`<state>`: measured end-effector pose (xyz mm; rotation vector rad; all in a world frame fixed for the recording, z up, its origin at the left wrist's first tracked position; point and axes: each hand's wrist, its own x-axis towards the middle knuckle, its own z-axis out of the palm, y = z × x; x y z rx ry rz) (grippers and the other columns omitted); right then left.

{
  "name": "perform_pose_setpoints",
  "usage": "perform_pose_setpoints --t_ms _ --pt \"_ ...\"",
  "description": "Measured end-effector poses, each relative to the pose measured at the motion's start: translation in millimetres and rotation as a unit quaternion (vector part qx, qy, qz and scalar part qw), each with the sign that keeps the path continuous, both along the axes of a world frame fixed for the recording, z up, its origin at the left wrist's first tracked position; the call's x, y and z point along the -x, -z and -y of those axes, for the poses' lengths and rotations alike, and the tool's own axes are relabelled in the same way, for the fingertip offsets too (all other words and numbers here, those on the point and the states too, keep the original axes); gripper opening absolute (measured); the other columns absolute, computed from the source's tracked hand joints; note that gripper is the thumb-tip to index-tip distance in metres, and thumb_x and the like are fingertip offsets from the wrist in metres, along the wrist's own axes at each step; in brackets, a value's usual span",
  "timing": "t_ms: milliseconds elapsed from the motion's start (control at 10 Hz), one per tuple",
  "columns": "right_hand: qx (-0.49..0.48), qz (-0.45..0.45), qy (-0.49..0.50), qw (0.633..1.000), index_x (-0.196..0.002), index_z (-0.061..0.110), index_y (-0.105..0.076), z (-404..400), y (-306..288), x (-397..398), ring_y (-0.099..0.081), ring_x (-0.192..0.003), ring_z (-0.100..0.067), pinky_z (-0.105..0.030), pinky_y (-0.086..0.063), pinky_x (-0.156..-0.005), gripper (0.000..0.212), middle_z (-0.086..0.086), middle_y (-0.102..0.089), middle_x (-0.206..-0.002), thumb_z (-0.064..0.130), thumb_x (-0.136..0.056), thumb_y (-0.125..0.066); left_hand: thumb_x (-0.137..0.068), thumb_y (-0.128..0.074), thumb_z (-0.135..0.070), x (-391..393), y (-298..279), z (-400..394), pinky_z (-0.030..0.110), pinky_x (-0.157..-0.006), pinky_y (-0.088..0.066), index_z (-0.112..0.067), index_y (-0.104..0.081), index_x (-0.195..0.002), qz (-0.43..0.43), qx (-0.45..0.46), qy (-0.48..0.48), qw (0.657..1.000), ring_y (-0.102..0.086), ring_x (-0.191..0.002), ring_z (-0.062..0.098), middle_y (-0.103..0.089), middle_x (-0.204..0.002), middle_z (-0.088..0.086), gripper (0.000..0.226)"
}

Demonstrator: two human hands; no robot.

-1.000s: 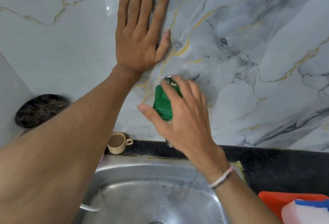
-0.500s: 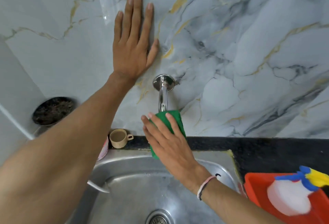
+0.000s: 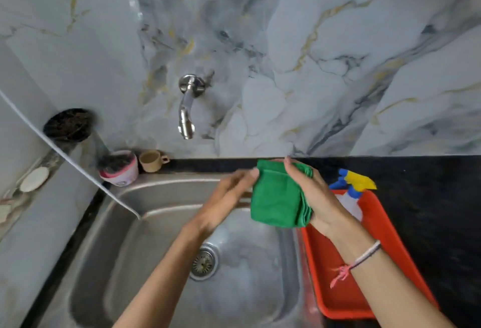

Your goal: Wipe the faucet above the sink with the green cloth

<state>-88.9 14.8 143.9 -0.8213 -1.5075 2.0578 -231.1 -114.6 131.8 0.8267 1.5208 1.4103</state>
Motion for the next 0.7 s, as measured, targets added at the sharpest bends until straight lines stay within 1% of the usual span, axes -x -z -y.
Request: perform_pose_setpoints --t_ms 100,200,300,400,500,600,700 --pt "-0.031 0.090 0.059 0.994 -0.102 0.016 -0.077 -23.9 9.3 -43.1 -0.076 -0.078 0.009 -0.010 -0.060 -0.067 0.034 0.014 -0.084 -0.086 0.048 -0.094 -0.068 -0.096 -0.078 -0.027 -64.0 25.7 -17.4 0.027 -0.079 -0.068 -0.018 -0.068 -0.119 0.076 0.027 0.031 0.996 -0.078 -0.102 0.020 -0.080 -0.113 0.006 0.027" --pt "-0.063 0.188 0.025 0.980 -0.082 0.027 -0.073 -43.0 34.7 -94.0 -0.068 -0.064 0.022 0.002 -0.050 -0.057 0.020 0.031 -0.078 -0.072 0.040 -0.097 -0.070 -0.093 -0.078 -0.002 -117.3 52.8 -41.4 0.026 -0.060 -0.067 -0.007 -0.062 -0.114 0.071 0.085 -0.034 0.993 -0.079 -0.078 0.015 -0.075 -0.102 0.010 0.026" --pt "0.040 0.259 -0.078 0.962 -0.109 0.026 -0.068 -63.0 65.9 -149.4 -0.079 -0.087 -0.012 -0.028 -0.065 -0.065 0.030 0.000 -0.080 -0.107 0.023 -0.085 -0.085 -0.090 -0.082 -0.005 -160.3 78.7 -60.7 0.025 -0.053 -0.065 -0.002 -0.059 -0.113 0.050 0.148 -0.080 0.985 -0.075 -0.069 0.015 -0.068 -0.096 0.011 0.033" --pt "0.043 0.305 -0.124 0.943 -0.140 0.020 -0.048 -77.4 87.4 -185.8 -0.075 -0.088 -0.015 -0.023 -0.063 -0.058 0.075 -0.007 -0.072 -0.106 -0.010 -0.080 -0.082 -0.086 -0.088 -0.012 -192.8 101.1 -73.5 0.028 -0.052 -0.066 -0.003 -0.054 -0.117 -0.018 0.206 -0.081 0.975 -0.075 -0.085 0.026 -0.065 -0.111 0.017 0.047" --pt "-0.029 0.370 -0.148 0.916 -0.150 0.015 -0.037 -82.8 99.8 -200.1 -0.070 -0.105 -0.025 -0.030 -0.065 -0.071 0.092 -0.015 -0.068 -0.119 -0.017 -0.075 -0.081 -0.079 -0.095 -0.025 -219.6 112.6 -82.9 0.032 -0.062 -0.066 -0.007 -0.047 -0.122 -0.177 0.257 -0.046 0.949 -0.070 -0.090 0.023 -0.064 -0.113 0.010 0.067" --pt "-0.174 0.456 -0.175 0.855 -0.148 0.009 -0.038 -82.1 110.0 -205.7 -0.060 -0.125 -0.033 -0.039 -0.055 -0.099 0.096 -0.017 -0.059 -0.136 -0.002 -0.068 -0.091 -0.079 -0.092 -0.040 -240.5 123.7 -92.7 0.049 -0.094 -0.058 -0.006 -0.036 -0.137 -0.296 0.319 0.008 0.900 -0.066 -0.114 0.038 -0.066 -0.125 0.017 0.087" --pt "-0.257 0.493 -0.201 0.807 -0.151 0.012 -0.031 -70.1 113.4 -209.9 -0.056 -0.131 -0.034 -0.038 -0.051 -0.096 0.100 -0.016 -0.051 -0.144 0.010 -0.072 -0.092 -0.089 -0.081 -0.051 -253.1 129.4 -94.7 0.050 -0.105 -0.052 -0.005 -0.015 -0.159 -0.351 0.396 0.062 0.846 -0.059 -0.130 0.041 -0.056 -0.142 0.022 0.107"
